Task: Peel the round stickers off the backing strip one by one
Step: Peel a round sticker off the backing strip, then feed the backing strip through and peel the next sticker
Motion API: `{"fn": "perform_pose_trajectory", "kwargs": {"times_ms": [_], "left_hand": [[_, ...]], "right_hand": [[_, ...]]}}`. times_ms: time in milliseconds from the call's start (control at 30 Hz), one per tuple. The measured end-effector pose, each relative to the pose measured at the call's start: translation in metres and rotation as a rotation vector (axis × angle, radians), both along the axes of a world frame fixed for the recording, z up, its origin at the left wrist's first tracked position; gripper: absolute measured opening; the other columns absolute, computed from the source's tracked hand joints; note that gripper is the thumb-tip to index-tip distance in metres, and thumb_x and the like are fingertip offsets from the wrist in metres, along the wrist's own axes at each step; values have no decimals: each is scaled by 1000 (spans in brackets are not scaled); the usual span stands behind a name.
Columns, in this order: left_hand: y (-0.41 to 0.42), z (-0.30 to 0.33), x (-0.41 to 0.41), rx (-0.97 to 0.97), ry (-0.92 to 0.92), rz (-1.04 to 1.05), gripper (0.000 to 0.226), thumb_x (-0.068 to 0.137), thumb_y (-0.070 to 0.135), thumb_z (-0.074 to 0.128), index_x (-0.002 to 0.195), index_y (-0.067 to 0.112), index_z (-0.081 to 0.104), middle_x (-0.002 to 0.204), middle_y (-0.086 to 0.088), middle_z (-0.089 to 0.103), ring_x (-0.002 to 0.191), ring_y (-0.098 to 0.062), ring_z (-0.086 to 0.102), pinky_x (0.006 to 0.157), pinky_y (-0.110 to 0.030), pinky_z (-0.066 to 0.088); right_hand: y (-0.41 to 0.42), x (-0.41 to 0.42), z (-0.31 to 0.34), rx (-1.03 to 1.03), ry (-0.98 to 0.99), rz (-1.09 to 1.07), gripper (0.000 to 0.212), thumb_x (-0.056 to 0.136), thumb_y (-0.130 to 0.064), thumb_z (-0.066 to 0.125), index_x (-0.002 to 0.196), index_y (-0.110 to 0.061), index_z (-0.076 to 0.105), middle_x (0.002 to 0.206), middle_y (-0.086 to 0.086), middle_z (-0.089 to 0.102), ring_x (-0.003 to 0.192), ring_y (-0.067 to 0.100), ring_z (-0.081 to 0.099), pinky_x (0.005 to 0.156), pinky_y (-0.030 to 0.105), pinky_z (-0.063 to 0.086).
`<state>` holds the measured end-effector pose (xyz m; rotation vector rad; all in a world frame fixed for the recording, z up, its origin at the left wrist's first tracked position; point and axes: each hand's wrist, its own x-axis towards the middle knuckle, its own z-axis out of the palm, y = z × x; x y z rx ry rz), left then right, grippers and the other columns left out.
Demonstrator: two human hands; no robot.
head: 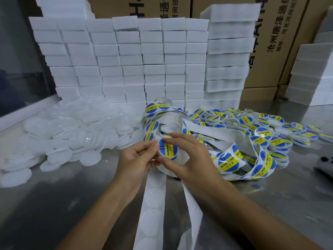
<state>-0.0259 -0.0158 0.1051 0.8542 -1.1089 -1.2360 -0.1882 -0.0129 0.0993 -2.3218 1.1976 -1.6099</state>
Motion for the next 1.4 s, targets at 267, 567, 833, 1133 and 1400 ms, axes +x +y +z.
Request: {"fn": "perform_pose_trajectory", "kwargs": {"times_ms": [267,567,833,1133,1400], "left_hand": [[7,-20,-17,-161,-540,110,51,64,42,85,110,43,60,102,8,63,79,-9,63,73,-22,53],[4,-37,-25,-382,-887,81,52,83,3,66,127,29,60,112,22,58,90,2,55,69,-6,43],[-2,-32,-21,-225,-582,191,14,78,17,80,82,29,75,76,12,73,70,-6,65,65,-18,54],[-5,-21,-19,30,-387,102,38,83,-11,60,98,23,66,69,4,70,60,-8,66,54,-18,51],[-4,-15,-17,119,-326,100,37,85,-12,53,80,21,69,72,5,72,70,-14,66,66,-28,50]], "right_hand": [[-32,-41,21,86,-236,-215,24,81,-30,79,99,-18,69,102,-1,65,92,7,59,82,23,50],[-125,-122,35,388,67,-602,29,87,-37,71,105,-14,66,99,0,64,85,16,54,71,29,40],[-163,-145,24,473,221,-719,23,95,-29,62,94,-6,63,90,13,63,78,27,54,65,32,38],[-155,-131,36,536,215,-629,42,95,-22,56,136,-13,54,134,13,59,118,33,56,90,37,45],[-95,-71,42,160,41,-441,19,91,-18,61,107,-13,70,104,4,70,96,20,64,85,35,51]]}}
